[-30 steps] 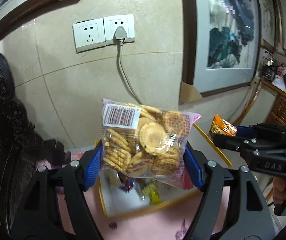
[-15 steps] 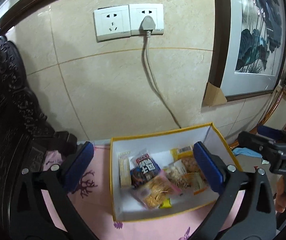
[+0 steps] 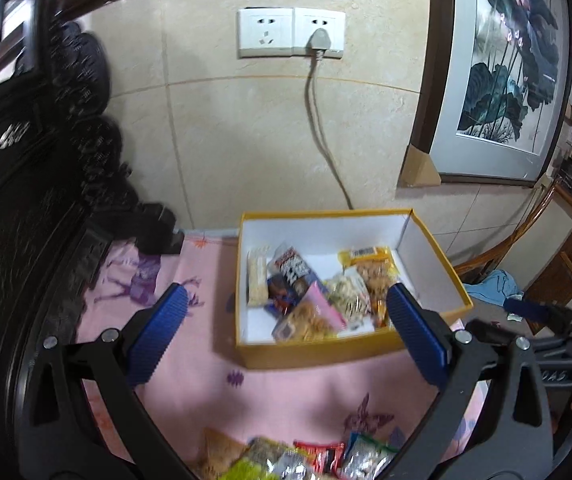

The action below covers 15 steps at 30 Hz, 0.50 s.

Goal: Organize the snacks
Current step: 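Return to the pile and grasp the clear grain bag with the right tool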

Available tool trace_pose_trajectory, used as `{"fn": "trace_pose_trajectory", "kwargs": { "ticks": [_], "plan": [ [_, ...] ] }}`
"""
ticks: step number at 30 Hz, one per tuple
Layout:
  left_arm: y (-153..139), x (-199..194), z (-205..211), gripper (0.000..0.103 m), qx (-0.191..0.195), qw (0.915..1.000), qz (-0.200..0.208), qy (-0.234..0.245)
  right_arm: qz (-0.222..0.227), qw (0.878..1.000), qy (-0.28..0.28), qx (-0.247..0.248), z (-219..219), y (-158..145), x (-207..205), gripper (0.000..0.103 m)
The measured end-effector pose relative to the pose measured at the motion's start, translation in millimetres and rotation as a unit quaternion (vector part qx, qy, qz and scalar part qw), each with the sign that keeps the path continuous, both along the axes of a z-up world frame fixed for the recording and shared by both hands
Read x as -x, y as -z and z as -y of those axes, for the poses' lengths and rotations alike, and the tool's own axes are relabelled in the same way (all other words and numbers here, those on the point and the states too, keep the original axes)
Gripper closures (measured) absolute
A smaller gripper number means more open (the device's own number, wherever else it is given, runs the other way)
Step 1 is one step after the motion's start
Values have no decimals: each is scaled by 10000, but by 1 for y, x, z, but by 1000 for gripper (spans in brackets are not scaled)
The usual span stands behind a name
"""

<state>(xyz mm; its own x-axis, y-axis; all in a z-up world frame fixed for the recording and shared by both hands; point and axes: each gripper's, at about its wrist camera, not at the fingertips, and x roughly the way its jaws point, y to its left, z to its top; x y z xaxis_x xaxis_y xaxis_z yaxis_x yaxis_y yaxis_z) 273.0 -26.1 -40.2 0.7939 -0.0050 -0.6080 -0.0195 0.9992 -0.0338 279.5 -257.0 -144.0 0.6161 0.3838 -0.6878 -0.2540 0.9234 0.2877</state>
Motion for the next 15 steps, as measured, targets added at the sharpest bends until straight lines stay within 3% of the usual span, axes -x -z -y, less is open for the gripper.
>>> {"fn": "trace_pose_trajectory", "kwargs": {
  "ticks": [8, 15],
  "plan": [
    [31, 71, -46, 2, 162, 9985, -148, -492, -998, 9947, -250, -51, -4, 67, 46, 1],
    [75, 121, -91, 2, -66, 9923, -724, -998, -962, 9868, -1215, 460, -33, 100, 89, 1]
  ]
}}
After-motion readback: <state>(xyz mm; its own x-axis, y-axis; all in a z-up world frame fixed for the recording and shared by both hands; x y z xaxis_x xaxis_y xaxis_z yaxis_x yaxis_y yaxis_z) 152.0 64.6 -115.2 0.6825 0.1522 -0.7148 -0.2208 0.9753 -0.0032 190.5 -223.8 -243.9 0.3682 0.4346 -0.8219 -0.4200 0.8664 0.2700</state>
